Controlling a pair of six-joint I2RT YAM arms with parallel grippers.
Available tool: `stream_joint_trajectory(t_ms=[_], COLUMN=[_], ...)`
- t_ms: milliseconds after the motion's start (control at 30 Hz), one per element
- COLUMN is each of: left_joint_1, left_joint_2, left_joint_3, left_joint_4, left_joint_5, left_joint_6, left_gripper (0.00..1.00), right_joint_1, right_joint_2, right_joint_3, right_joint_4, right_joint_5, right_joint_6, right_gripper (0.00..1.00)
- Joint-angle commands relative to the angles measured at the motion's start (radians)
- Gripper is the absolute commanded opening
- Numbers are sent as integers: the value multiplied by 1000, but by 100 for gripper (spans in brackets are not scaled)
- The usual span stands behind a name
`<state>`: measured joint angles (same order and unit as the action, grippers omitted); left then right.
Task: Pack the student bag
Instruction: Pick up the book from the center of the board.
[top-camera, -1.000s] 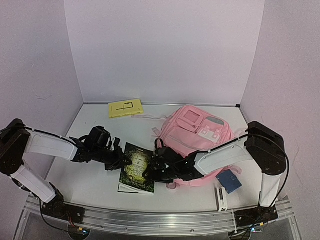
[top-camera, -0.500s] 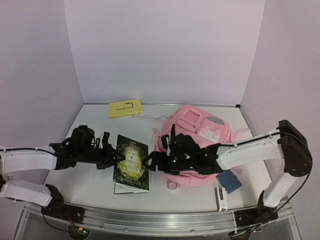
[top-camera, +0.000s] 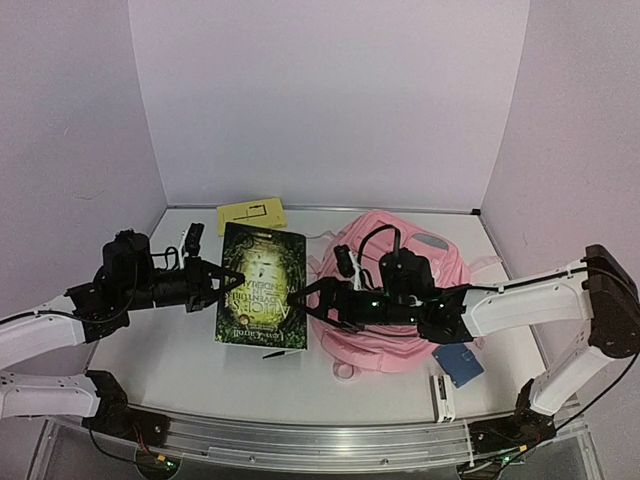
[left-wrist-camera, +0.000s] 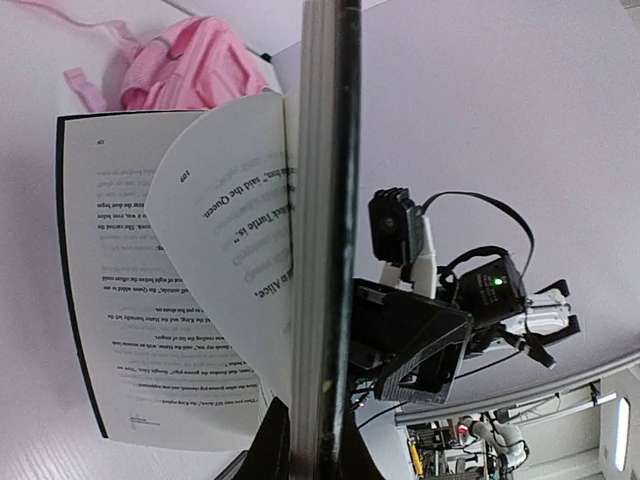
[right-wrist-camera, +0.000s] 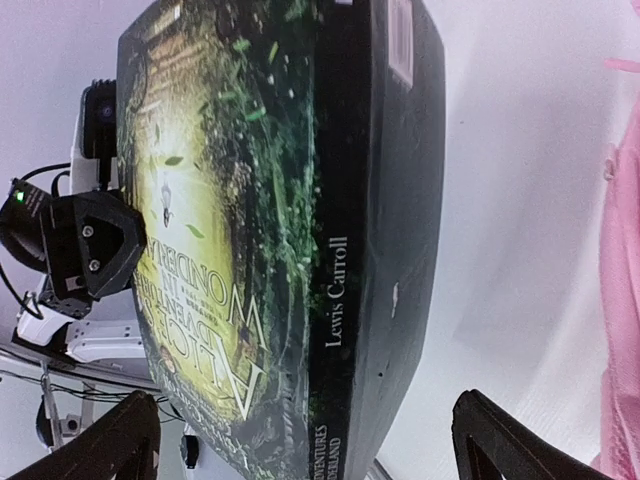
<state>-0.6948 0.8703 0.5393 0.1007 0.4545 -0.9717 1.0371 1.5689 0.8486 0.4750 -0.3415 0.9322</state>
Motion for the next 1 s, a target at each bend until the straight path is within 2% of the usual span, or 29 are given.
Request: stream_joint_trajectory(t_ms=[0, 67, 133, 300, 367, 400, 500, 567, 667, 767, 833, 967], left_joint_1=[5, 5, 4, 4, 5, 5, 5, 9, 37, 82, 98, 100], left_joint_2=[25, 46, 71, 102, 91, 84, 50, 22, 2, 21, 60, 148], left_joint_3=[88, 90, 88, 70, 68, 71, 106, 147, 204, 254, 303, 396], left_joint_4=[256, 291, 324, 331, 264, 225, 52, -121, -317, -426, -478, -540], left_joint_5=[98, 113, 128, 132, 95, 75, 12, -72, -135, -124, -86, -16], left_joint_6=[1, -5, -13, -23, -9, 3, 64, 114, 180, 247, 313, 472], left_gripper=[0, 0, 0, 0, 9, 17, 51, 73, 90, 98, 99, 100], right_joint_1=[6, 11, 19, 21, 22, 22, 17, 6, -23, -43, -43, -44], right_joint_2=[25, 41, 51, 28, 8, -4, -32, -54, -90, -106, -112, -119], right_joint_3=[20, 33, 51, 59, 45, 36, 12, -8, -30, 3, 61, 125], right_joint_4=[164, 204, 240, 265, 265, 265, 264, 257, 220, 92, -91, -285], right_joint_5=[-115, -150, -173, -135, -106, -90, -50, -43, -70, -155, -216, -339], right_joint_6=[3, 7, 4, -8, -13, -13, -15, -21, -44, -142, -240, -372], right_gripper=[98, 98, 92, 56, 36, 25, 6, 0, 0, 0, 0, 0])
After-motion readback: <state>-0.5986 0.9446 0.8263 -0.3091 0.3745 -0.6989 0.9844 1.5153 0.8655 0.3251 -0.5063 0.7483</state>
